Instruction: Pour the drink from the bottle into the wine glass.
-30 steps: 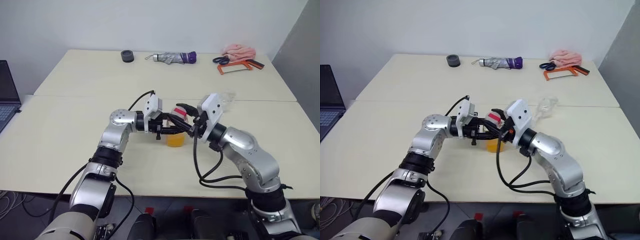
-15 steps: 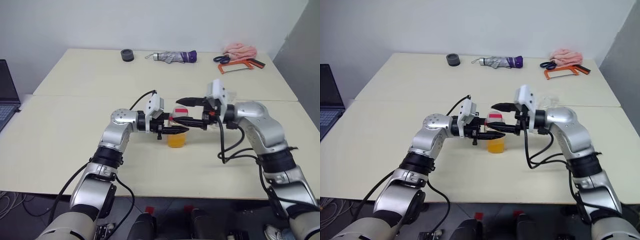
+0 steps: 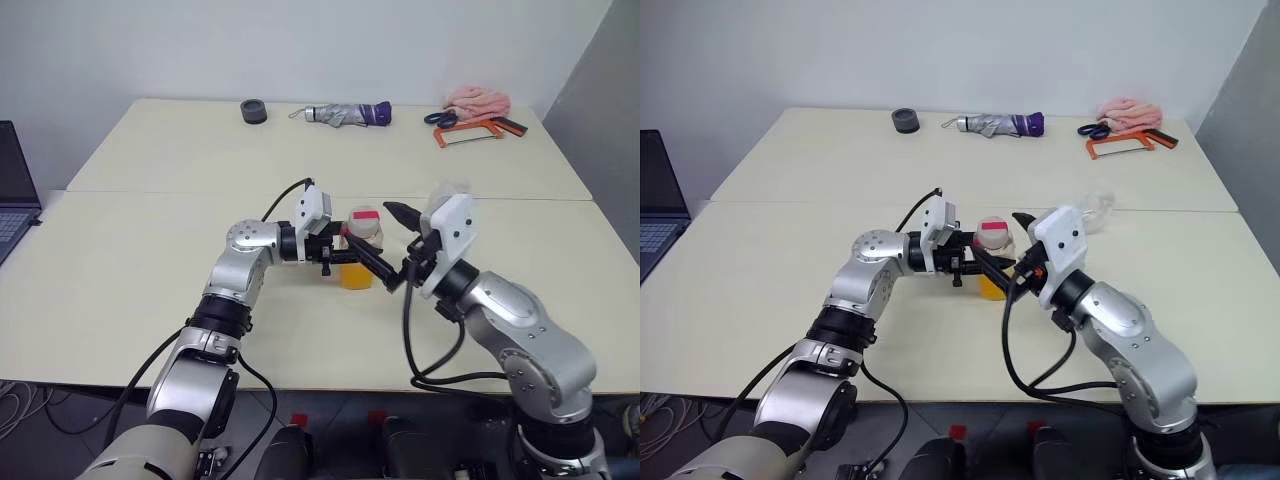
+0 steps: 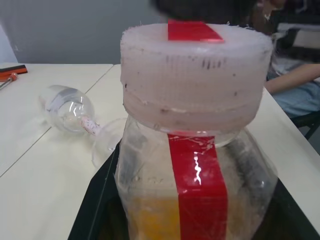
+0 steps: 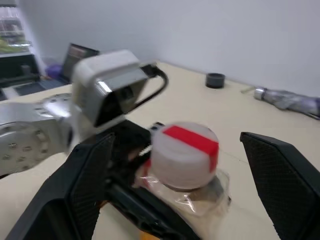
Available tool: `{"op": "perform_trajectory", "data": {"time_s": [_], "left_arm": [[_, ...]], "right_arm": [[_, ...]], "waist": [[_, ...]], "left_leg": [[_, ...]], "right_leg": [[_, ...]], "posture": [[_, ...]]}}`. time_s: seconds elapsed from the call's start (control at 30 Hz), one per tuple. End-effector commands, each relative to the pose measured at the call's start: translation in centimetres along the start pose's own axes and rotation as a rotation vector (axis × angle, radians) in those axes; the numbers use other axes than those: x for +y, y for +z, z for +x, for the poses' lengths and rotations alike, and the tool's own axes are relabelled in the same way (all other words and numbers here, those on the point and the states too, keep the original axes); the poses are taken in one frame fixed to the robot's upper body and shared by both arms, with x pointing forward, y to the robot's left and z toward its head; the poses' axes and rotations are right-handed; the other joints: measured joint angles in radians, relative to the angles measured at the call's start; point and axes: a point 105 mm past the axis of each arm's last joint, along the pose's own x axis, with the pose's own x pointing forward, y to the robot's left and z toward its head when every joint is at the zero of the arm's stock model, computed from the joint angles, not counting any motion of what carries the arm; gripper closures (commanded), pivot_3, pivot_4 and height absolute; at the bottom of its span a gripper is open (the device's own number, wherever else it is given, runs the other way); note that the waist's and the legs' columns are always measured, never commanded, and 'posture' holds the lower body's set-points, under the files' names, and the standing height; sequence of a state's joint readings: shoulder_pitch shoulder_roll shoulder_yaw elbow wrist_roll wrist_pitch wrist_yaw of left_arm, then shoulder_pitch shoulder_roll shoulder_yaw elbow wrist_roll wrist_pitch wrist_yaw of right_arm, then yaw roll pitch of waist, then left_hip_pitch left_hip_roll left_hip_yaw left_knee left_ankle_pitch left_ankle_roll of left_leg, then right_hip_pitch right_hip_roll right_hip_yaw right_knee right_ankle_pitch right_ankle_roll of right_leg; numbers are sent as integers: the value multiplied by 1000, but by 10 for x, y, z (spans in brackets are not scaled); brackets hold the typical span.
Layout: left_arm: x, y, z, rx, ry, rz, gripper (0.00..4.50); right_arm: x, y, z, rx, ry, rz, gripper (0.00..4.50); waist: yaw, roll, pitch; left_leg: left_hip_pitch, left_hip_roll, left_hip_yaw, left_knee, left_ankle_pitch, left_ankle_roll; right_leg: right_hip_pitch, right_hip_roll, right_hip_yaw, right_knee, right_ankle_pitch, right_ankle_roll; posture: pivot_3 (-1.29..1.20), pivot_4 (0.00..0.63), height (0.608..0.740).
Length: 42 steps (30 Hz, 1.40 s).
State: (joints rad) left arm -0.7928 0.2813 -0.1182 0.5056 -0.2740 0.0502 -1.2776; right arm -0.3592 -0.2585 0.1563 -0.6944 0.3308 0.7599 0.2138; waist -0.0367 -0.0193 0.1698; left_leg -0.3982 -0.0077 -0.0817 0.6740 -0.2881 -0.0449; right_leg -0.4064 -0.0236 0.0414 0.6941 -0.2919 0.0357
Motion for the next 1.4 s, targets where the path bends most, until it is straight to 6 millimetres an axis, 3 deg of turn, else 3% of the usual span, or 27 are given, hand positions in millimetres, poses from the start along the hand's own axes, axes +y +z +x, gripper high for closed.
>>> {"op": "perform_trajectory", "data": {"time_s": [0.03, 0.33, 0.77, 0.87, 1.03, 1.2, 1.33, 1.4], "left_arm": [[4, 17, 5, -37, -6, 69, 2712], [5, 17, 6, -38, 0, 81, 2712], [6, 16, 6, -30, 11, 83, 2712], [7, 16, 6, -31, 15, 84, 2713], [7, 15, 5, -28, 19, 79, 2713], [6, 13, 4, -21, 10, 71, 2713], [3, 14, 0, -11, -31, 51, 2713], [1, 15, -3, 0, -62, 48, 2714]], "right_arm": [[-2, 15, 5, -59, -69, -54, 211], [12, 5, 12, -34, -90, 1, 211], [1, -6, 12, -21, -245, 49, 211], [2, -5, 12, -27, -243, 56, 785], [5, -2, 11, -51, -220, 47, 2459], [15, 2, 13, -86, -128, 49, 2577], [33, 1, 15, -111, 202, 21, 2577], [32, -3, 13, -82, 384, -5, 2577]], "waist": [[0, 0, 0], [1, 0, 0], [0, 0, 0], [-2, 0, 0], [-5, 0, 0], [-5, 0, 0], [-7, 0, 0], [-9, 0, 0]], "left_leg": [[0, 0, 0, 1, 0, 0], [0, 0, -1, 2, 0, 0], [0, 0, 0, 2, 0, 0], [0, 0, -1, 2, 0, 0], [0, 0, -1, 2, 0, 0], [0, 0, -1, 2, 0, 0], [0, 0, 0, 2, 0, 1], [0, -1, 0, 2, 0, 1]], "right_leg": [[0, 0, 0, 0, 0, 0], [0, 0, 0, 2, 0, 0], [0, 0, 0, 2, 0, 0], [0, 1, 0, 2, 0, 0], [0, 1, 0, 2, 0, 0], [0, 1, 0, 2, 0, 0], [0, 1, 0, 2, 0, 0], [0, 1, 0, 2, 0, 0]], "posture": [[0, 150, 740], [0, 150, 740], [0, 150, 740], [0, 150, 740], [0, 150, 740], [0, 150, 740], [0, 150, 740], [0, 150, 740]]}}
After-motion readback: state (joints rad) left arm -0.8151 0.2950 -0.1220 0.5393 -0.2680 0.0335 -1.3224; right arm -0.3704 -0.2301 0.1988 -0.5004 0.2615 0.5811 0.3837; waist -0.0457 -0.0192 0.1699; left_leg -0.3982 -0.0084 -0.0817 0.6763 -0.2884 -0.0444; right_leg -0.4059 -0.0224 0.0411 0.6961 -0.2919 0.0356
